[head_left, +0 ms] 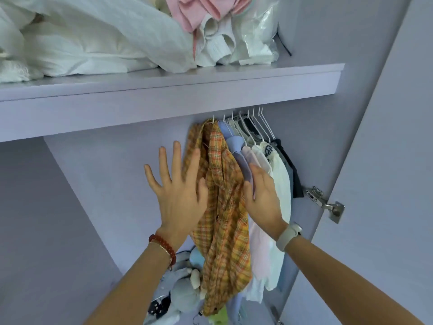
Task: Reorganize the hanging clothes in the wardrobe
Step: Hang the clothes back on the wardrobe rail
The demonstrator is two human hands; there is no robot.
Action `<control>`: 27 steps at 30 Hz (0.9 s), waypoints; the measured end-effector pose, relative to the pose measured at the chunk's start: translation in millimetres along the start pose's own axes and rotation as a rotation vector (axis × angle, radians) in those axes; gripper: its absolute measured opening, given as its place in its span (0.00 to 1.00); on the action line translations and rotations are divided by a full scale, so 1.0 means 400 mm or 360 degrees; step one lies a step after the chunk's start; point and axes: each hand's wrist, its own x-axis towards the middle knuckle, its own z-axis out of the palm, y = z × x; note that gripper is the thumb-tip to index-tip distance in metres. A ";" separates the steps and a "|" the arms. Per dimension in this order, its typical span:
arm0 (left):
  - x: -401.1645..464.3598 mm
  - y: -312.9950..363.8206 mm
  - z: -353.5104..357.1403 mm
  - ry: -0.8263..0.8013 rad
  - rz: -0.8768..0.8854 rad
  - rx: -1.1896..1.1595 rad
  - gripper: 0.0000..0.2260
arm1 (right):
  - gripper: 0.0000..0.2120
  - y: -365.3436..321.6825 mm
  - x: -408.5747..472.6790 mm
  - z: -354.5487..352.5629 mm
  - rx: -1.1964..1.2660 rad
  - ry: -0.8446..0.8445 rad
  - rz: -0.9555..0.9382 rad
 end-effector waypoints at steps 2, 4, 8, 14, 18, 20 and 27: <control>-0.070 0.055 0.036 -0.0285 0.0004 -0.0125 0.24 | 0.20 0.047 -0.085 -0.053 -0.0204 0.0077 -0.0007; -0.140 0.127 0.070 -0.0568 0.0032 -0.0267 0.24 | 0.20 0.103 -0.185 -0.107 -0.0416 0.0052 0.0113; -0.309 0.312 0.113 -0.1043 0.0280 -0.0521 0.23 | 0.22 0.224 -0.435 -0.232 -0.0669 -0.0052 0.0590; -0.572 0.628 0.059 -0.1615 0.0810 -0.0925 0.20 | 0.22 0.309 -0.869 -0.475 -0.0960 0.0035 0.1418; -0.702 0.838 0.003 -0.1798 0.1321 -0.1181 0.20 | 0.19 0.317 -1.128 -0.640 -0.1100 0.0257 0.1848; -0.768 0.943 -0.037 -0.1877 0.1575 -0.1242 0.21 | 0.18 0.316 -1.251 -0.709 -0.1102 0.0353 0.2067; -0.990 1.357 -0.167 -0.2110 0.1978 -0.1319 0.21 | 0.18 0.370 -1.649 -0.956 -0.0940 0.0668 0.2688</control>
